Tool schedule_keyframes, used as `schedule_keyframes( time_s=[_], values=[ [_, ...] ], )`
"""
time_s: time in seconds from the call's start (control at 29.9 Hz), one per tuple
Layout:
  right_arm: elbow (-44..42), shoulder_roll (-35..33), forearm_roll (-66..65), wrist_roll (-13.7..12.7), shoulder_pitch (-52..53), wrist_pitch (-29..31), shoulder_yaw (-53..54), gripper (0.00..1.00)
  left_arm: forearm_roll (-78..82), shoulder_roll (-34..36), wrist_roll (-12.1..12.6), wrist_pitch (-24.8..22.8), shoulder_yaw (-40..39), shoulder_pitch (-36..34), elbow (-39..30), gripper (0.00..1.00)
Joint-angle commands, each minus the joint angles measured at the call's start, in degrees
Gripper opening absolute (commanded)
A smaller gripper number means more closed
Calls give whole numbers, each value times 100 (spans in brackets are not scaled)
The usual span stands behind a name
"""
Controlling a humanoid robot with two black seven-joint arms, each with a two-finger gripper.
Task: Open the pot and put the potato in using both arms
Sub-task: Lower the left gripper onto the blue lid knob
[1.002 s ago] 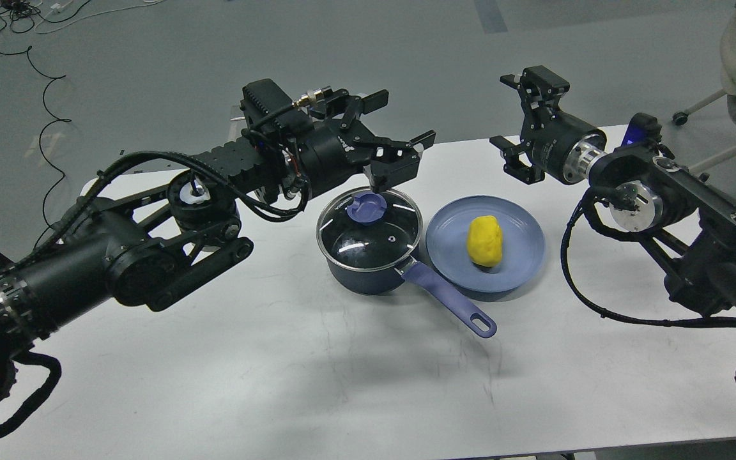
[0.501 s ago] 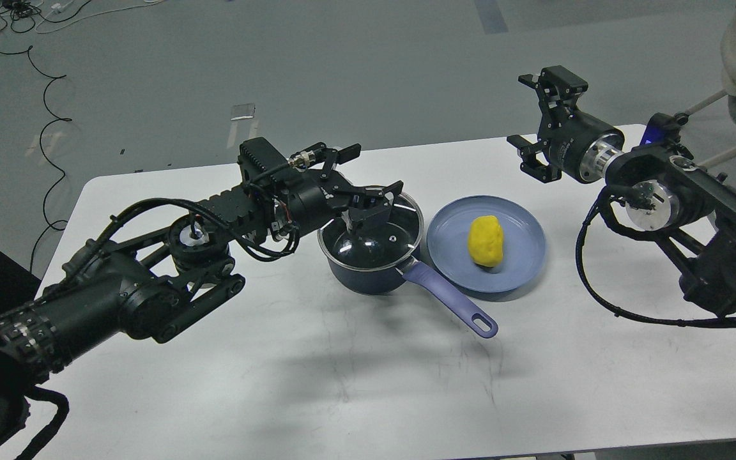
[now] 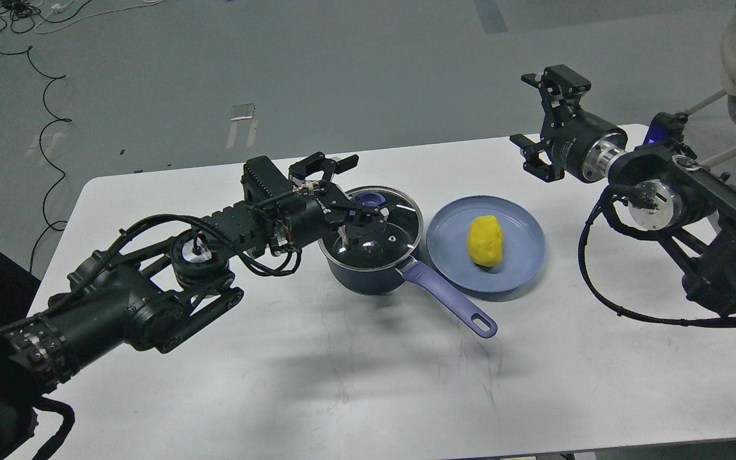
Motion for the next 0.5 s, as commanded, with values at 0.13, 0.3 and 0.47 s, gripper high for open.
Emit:
schedule_keyframes(
  time_s=[0.13,0.3,0.47],
  values=[
    [0,-9,0,-4,-31,-17,0,100,-14,-222,-69,1,51,10,215,98],
    [0,-17,0,-4,-40,-17,0,100,-23,-310,-87,10,131,10,339,98],
    [9,-61,0,-4,-40,-17,0,100,-23,-310,-87,19,157,19,357,98]
  ],
)
